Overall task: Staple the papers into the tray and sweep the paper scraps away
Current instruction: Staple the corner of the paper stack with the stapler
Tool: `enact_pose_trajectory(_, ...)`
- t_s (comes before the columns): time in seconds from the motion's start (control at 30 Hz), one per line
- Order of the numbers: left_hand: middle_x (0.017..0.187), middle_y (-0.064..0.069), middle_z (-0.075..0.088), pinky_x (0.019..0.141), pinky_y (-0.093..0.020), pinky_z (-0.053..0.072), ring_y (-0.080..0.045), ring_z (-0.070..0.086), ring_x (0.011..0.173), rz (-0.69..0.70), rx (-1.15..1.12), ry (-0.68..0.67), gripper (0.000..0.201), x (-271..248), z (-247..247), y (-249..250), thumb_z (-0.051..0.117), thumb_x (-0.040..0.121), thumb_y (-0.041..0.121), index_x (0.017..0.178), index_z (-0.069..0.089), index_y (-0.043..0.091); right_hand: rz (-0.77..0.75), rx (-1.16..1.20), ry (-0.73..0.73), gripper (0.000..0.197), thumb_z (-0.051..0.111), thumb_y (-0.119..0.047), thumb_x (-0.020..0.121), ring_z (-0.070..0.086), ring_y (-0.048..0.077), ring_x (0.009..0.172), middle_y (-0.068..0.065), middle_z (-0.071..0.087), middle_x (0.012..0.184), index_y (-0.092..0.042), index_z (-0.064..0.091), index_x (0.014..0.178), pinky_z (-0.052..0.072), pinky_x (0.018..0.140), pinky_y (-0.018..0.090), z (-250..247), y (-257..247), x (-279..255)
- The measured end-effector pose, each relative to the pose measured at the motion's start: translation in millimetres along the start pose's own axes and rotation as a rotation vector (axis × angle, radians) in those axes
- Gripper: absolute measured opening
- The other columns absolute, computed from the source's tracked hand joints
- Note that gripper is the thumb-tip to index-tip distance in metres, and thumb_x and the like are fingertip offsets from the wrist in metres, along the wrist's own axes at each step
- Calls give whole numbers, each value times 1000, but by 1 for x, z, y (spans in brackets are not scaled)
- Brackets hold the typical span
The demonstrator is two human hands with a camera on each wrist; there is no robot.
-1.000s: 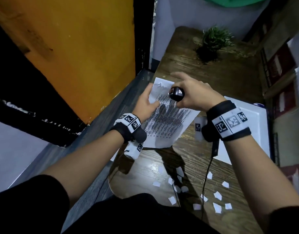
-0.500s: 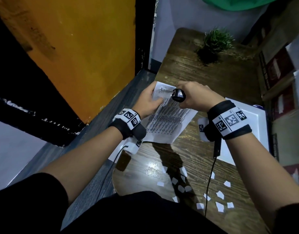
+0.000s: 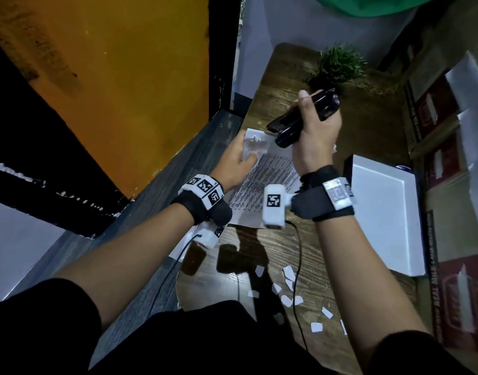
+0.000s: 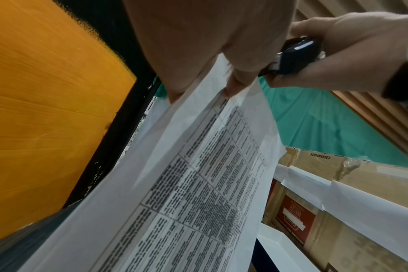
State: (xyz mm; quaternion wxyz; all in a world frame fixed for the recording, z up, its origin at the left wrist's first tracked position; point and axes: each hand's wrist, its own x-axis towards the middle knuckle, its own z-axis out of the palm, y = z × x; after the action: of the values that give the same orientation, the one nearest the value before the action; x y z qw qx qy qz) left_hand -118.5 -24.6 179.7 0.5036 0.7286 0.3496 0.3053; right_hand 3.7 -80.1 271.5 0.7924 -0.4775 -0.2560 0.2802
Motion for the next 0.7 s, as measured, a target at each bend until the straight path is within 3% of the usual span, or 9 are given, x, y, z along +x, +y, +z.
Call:
enact_pose_trajectory(0.1,123,-10,57,100,-45,45,-21,55,114,37,-13,-5,43,-2,0,6,47,86,15,128,42,7,-24,10,42,18,65,-3,84,63,11,66,4,61,74,-9,48,86,52,68,28,7,11,-2)
enact_pose_trajectory(0.17,121,-10,57,99,-40,45,-20,55,112,64,-8,3,38,-2,0,8,47,87,9,125,44,6,-25,45,49,18,64,-2,85,64,12,68,8,60,77,-8,47,87,53,73,30,9,14,-3)
enact_pose_trajectory(0.27,120,-11,57,99,-39,44,-20,55,112,70,11,12,35,-1,-1,5,46,88,9,123,45,6,6,63,44,19,64,-3,86,64,18,66,13,57,80,-6,46,92,55,72,34,11,17,-4)
enact_pose_trajectory(0.4,114,-13,58,95,-44,46,-23,57,107,47,-4,16,35,0,0,5,45,83,4,118,47,7,28,69,73,20,63,-1,87,63,12,57,7,54,74,-7,44,89,55,62,31,16,15,-7)
enact_pose_trajectory(0.53,115,-12,58,91,-39,48,-25,57,104,54,5,6,34,0,-1,7,45,85,5,119,46,7,39,63,90,21,63,-1,86,63,10,56,0,57,70,-8,44,84,54,62,33,17,11,-9)
enact_pose_trajectory(0.63,120,-4,56,90,-22,43,-16,54,108,51,25,3,34,-1,-2,9,45,90,9,124,43,7,24,54,84,20,65,-1,85,63,19,61,3,59,71,-9,45,85,54,65,36,11,5,-7)
enact_pose_trajectory(0.7,123,-6,56,95,-23,41,-15,53,112,47,9,-5,35,-1,-3,8,45,90,10,125,44,7,8,39,64,20,65,-2,84,63,24,64,6,59,74,-9,47,86,54,64,36,6,3,-6)
